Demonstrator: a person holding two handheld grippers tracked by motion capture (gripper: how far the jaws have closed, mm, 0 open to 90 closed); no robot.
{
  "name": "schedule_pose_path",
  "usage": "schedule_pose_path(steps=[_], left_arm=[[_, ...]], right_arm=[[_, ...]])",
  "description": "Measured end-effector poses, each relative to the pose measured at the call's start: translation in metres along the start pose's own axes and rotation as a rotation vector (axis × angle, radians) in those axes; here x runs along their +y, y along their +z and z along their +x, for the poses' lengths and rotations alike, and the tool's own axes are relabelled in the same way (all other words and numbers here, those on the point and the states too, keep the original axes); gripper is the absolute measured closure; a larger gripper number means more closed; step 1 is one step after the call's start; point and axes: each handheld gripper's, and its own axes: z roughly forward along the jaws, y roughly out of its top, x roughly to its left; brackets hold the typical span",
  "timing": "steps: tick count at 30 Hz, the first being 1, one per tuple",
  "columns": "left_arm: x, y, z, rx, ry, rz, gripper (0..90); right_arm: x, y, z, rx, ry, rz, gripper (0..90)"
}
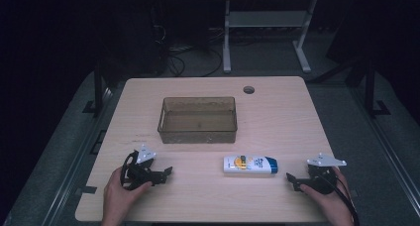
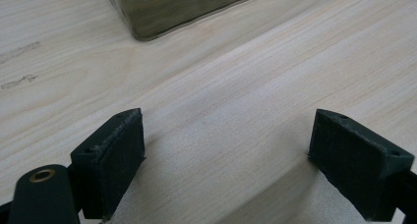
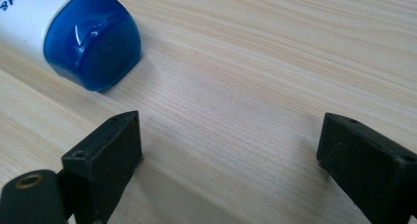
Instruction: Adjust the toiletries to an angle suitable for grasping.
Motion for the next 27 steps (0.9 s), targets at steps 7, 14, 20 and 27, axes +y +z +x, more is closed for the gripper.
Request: schedule_pose_path(steps=[7,14,20,27], left_arm=[[0.001,0.001,0.000,0.001,-0.001,0.000,12.4],[0.000,0.000,0.000,0.001,-0.001,0.000,12.4],[0.001,0.001,0.000,0.003,-0.003,0.000,12.3],[0.001,0.001,-0.001,0.005,-0.006,-0.001,12.3]], right_arm=[[-0.001,-0.002,-0.001,0.003,-0.001,-0.015,16.3],[0.001,-0.008,-0.003,0.023,0.027,-0.004,38.0],[-0.001,-0.022,-0.007,0.079,0.119,-0.041,64.0],[0.003,-0.037,-0.006,0.116,0.130,-0.093,86.5]])
